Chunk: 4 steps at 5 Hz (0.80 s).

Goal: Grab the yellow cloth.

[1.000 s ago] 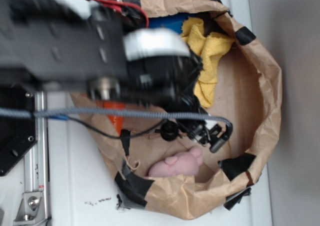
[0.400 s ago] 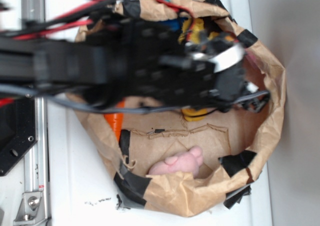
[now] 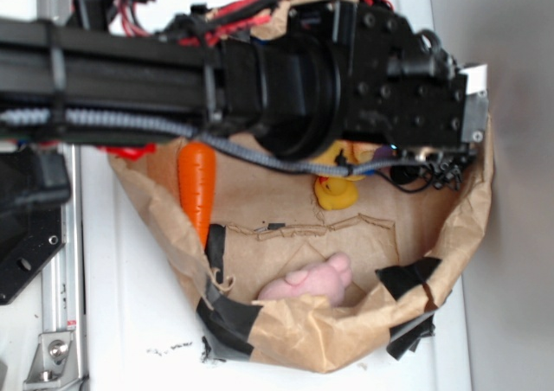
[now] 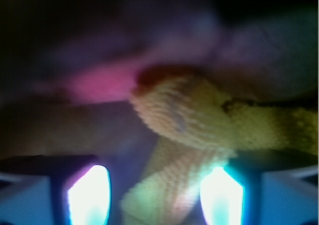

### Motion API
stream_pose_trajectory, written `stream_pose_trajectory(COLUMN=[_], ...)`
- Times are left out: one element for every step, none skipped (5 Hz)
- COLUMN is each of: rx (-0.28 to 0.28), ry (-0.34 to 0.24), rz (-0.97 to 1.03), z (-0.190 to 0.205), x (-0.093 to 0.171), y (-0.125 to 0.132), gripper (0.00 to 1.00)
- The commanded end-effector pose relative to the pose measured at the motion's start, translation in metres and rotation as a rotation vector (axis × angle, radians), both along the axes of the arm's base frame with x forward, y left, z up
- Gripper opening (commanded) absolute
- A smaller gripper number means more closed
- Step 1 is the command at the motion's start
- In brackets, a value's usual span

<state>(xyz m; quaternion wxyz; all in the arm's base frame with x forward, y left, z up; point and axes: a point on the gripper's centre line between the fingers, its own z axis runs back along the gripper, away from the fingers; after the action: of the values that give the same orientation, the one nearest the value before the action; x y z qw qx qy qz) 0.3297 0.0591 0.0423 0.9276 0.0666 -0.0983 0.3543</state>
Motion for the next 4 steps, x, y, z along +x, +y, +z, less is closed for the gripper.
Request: stream_pose_trajectory(rx=[-0.027,-0.105,-0.163,-0.175], ry=[0.036,0.013,-0.079,-0.06], rz=[-0.101,-0.239,-0.349,-0.477], z=[0.017,0.043,0.091,0.118], x=[-0.036,-0.046,-0.06,-0.068], y=[0.027,0.018,-0.002,-0.013], gripper=[0.0,0.0,0.0,0.0])
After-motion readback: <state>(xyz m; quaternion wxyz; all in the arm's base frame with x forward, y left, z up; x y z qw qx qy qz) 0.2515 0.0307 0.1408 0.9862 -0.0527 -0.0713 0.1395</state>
